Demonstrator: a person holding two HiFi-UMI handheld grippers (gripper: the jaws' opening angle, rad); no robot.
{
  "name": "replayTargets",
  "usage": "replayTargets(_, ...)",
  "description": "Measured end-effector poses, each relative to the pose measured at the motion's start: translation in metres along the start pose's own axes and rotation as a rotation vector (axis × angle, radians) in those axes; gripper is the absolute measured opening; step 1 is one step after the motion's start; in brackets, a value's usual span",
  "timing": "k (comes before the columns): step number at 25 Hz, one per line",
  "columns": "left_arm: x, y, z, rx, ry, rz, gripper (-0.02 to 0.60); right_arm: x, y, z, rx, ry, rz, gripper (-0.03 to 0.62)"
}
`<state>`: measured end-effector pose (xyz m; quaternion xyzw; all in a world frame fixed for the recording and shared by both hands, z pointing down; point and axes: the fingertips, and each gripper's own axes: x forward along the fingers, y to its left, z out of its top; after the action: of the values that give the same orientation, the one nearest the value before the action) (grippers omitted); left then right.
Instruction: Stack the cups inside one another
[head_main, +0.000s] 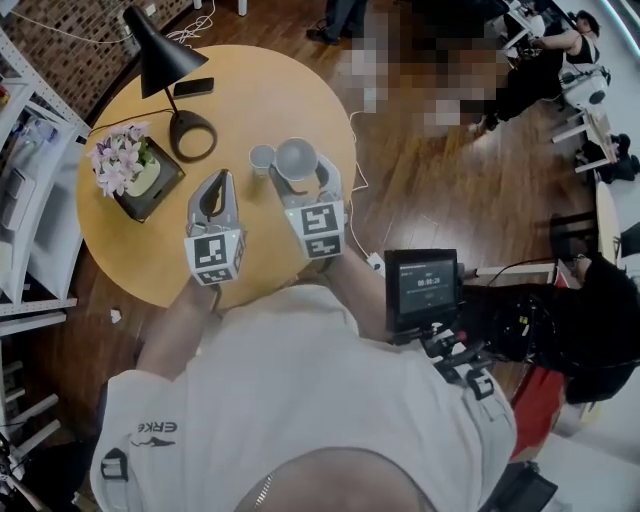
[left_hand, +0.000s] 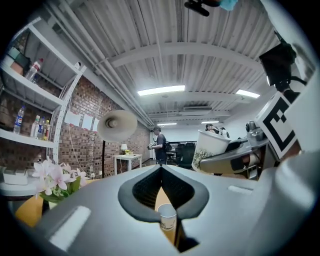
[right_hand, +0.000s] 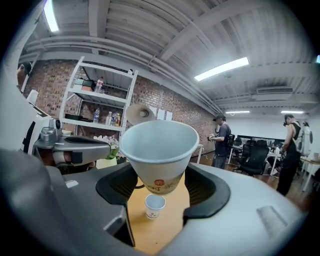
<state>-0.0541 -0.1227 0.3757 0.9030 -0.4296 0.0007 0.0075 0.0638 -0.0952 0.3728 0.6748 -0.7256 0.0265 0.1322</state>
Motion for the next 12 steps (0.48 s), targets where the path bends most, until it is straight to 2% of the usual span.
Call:
replayTargets(4,-0.003,-0.003,-0.003,0.003,0.011,0.004,0.002,-0.002,-0.003,-0.005,0.017,0.011,0.006,0.31)
replayTargets(12,0.023,-0.008,-0.005,0.023,0.028,0.118,0.002,0.03,-0.021,-0.015,0.013,0.017,0.144,0.31)
